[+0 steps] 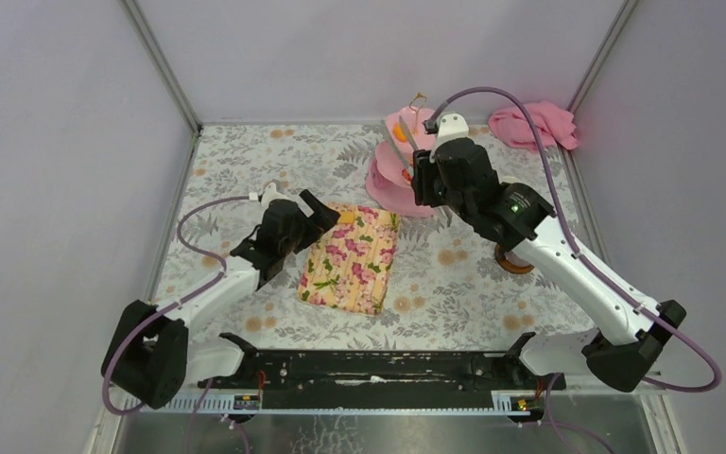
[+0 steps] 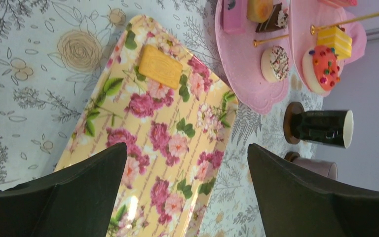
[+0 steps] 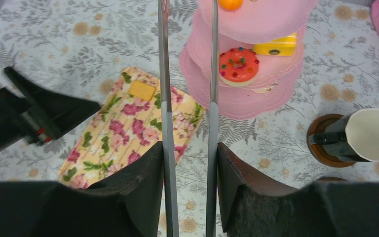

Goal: Serve the afternoon tea
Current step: Move the tray at the center of the board.

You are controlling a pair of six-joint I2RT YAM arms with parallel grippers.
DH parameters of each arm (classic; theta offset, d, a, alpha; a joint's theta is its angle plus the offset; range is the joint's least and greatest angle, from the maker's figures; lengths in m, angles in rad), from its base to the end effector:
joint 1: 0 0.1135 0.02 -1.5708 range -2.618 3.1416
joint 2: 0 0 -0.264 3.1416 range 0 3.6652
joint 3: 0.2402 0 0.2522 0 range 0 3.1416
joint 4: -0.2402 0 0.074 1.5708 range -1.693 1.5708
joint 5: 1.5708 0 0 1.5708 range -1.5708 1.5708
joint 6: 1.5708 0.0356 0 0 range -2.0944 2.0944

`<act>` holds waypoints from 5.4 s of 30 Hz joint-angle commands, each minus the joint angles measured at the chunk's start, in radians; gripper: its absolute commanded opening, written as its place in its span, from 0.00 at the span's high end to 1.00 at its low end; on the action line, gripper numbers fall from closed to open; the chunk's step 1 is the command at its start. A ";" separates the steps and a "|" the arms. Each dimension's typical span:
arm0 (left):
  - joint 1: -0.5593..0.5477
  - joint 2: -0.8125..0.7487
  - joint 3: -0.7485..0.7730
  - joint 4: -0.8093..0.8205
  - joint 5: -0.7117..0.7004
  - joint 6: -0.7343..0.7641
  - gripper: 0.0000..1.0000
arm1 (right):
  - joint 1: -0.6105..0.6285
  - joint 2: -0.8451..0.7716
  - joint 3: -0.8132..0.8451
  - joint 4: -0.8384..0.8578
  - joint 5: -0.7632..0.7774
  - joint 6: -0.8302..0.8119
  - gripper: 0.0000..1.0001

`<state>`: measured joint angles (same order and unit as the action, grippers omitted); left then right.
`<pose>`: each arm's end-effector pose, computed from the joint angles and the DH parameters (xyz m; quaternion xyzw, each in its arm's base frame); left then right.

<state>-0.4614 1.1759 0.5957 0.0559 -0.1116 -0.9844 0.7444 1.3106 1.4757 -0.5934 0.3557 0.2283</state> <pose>0.2264 -0.1081 0.2183 -0.2505 0.8282 -0.2938 0.4061 0.2155 0.1816 0.4235 -0.1188 0.8250 0.1172 0.5400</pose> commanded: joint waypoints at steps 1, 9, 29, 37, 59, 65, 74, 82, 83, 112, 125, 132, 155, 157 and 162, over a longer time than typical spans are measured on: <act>0.037 0.079 0.071 -0.014 0.033 -0.024 0.00 | 0.075 -0.060 -0.007 0.024 0.054 -0.005 0.55; 0.118 0.203 0.105 0.018 0.152 -0.108 0.05 | 0.156 -0.128 -0.097 0.013 0.088 0.028 0.55; 0.164 0.439 0.303 -0.011 0.221 -0.099 0.10 | 0.387 -0.163 -0.332 0.067 0.166 0.171 0.57; 0.166 0.518 0.375 -0.024 0.227 -0.069 0.11 | 0.407 -0.132 -0.421 0.138 0.141 0.226 0.57; 0.171 0.688 0.614 -0.420 0.145 -0.014 0.23 | 0.423 -0.254 -0.563 0.174 0.146 0.267 0.58; 0.170 0.737 0.642 -0.438 0.162 -0.064 0.27 | 0.425 -0.291 -0.596 0.193 0.136 0.260 0.58; 0.170 0.813 0.779 -0.575 0.181 -0.059 0.30 | 0.430 -0.347 -0.626 0.216 0.124 0.271 0.58; 0.157 0.903 0.944 -0.720 0.147 0.004 0.32 | 0.436 -0.375 -0.638 0.226 0.124 0.267 0.58; 0.155 0.909 0.951 -0.736 0.140 0.012 0.32 | 0.437 -0.380 -0.638 0.226 0.124 0.266 0.58; 0.106 1.006 1.196 -0.939 -0.008 0.225 0.31 | 0.445 -0.421 -0.651 0.244 0.079 0.268 0.58; 0.066 1.046 1.157 -0.921 -0.056 0.299 0.33 | 0.444 -0.422 -0.652 0.239 0.084 0.271 0.58; 0.061 1.037 1.083 -0.895 -0.048 0.330 0.36 | 0.444 -0.433 -0.656 0.226 0.088 0.278 0.58; -0.011 0.839 0.855 -0.815 0.061 0.329 0.39 | 0.453 -0.417 -0.665 0.218 0.092 0.296 0.59; -0.013 0.826 0.853 -0.813 0.073 0.326 0.39 | 0.452 -0.421 -0.670 0.214 0.092 0.299 0.59; -0.021 0.788 0.840 -0.812 0.087 0.315 0.38 | 0.454 -0.437 -0.686 0.195 0.103 0.304 0.59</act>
<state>-0.4709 2.0159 1.4483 -0.7399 -0.0505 -0.6613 1.1862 0.8967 0.7948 -0.4179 0.4274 0.5156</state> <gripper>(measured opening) 0.612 0.415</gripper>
